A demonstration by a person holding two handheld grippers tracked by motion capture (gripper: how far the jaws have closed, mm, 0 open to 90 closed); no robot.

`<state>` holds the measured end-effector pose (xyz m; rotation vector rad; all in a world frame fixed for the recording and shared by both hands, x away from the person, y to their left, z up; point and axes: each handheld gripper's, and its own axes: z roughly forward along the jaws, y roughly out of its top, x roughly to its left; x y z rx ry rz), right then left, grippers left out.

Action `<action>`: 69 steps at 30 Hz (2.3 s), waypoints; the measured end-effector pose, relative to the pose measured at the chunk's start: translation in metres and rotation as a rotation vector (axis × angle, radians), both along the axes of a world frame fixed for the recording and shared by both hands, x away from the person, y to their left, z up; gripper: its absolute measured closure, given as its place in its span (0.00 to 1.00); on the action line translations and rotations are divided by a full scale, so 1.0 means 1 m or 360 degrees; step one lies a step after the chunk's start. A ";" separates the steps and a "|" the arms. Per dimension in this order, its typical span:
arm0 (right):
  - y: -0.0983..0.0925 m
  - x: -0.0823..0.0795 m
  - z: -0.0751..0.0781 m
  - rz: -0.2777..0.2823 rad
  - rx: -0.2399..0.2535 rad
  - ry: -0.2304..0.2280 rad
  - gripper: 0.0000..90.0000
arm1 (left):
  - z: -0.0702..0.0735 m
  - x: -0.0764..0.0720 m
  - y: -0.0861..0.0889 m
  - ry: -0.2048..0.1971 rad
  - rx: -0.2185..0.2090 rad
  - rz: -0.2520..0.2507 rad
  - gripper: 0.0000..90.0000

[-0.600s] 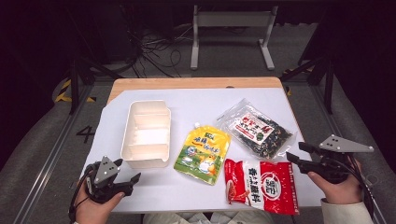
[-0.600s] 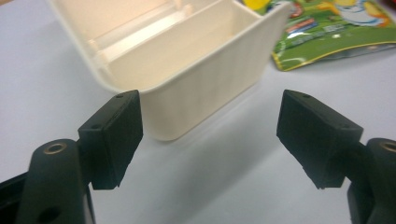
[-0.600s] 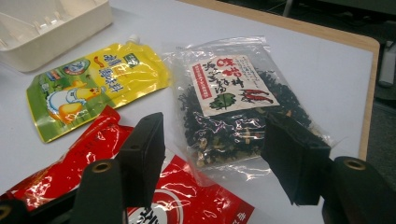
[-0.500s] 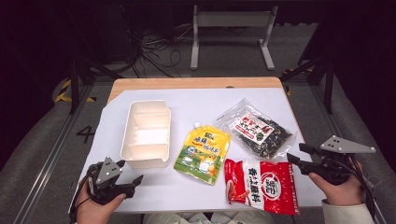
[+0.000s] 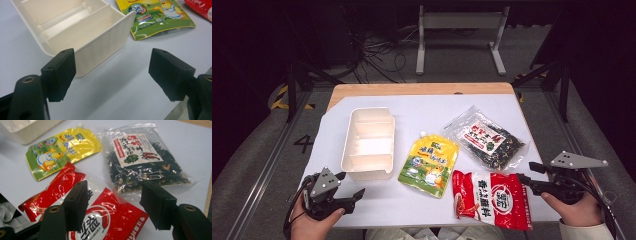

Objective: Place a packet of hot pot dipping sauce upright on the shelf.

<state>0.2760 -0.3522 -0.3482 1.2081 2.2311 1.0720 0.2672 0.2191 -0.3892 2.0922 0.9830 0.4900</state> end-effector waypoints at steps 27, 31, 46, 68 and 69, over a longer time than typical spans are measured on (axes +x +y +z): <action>0.003 0.001 -0.055 -0.0064 -0.0134 0.0284 0.16 | 0.006 0.005 -0.014 -0.0061 0.0019 -0.0088 0.22; 0.002 -0.002 -0.061 -0.0068 -0.0133 0.0321 0.19 | 0.005 0.009 -0.013 -0.0066 0.0014 -0.0078 0.22; 0.000 0.002 -0.079 -0.0094 -0.0149 0.0426 0.15 | 0.002 0.017 -0.010 -0.0064 0.0022 -0.0069 0.22; 0.020 0.003 -0.091 -0.0064 -0.0237 0.0401 0.17 | -0.001 0.019 -0.012 -0.0048 0.0036 -0.0063 0.21; 0.022 0.002 -0.092 -0.0052 -0.0260 0.0385 0.17 | -0.001 0.019 -0.013 -0.0047 0.0041 -0.0064 0.21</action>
